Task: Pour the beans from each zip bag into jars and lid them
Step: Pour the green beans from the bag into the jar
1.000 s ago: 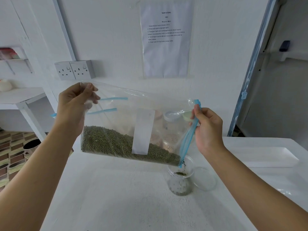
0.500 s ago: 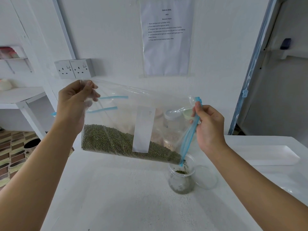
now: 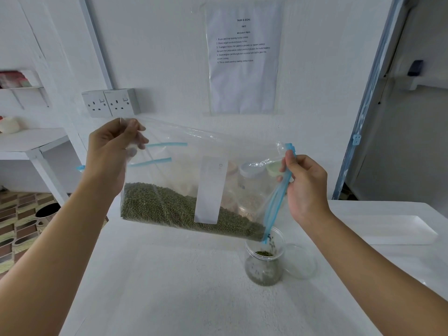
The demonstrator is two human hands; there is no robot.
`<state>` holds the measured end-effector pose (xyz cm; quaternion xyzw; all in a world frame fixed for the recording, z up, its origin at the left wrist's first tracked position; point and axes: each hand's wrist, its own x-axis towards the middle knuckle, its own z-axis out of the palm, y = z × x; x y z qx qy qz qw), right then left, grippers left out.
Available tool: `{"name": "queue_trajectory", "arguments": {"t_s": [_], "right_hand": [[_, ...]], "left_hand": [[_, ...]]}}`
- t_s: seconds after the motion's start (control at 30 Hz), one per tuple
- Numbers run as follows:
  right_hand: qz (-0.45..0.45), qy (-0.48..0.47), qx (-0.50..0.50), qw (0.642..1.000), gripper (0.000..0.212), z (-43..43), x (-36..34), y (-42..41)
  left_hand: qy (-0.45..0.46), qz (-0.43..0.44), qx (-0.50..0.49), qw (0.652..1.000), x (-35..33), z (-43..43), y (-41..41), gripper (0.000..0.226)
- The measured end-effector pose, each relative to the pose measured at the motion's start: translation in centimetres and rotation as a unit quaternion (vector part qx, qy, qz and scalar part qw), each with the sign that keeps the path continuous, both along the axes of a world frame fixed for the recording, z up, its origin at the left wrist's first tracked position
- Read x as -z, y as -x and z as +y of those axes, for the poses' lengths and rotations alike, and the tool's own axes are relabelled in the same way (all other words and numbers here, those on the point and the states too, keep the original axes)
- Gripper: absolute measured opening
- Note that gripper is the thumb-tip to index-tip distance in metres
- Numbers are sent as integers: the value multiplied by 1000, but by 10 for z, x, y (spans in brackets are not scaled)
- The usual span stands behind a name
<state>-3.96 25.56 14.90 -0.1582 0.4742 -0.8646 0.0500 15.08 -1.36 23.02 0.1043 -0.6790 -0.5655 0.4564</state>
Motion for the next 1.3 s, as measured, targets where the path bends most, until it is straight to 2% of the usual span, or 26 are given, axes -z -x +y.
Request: {"name": "queue_trajectory", "arguments": {"t_s": [1.3], "right_hand": [[37,-3,-18,999,28,1,-3,2]], "left_hand": [[1,4,1,1000,2,-3,8,32]]}}
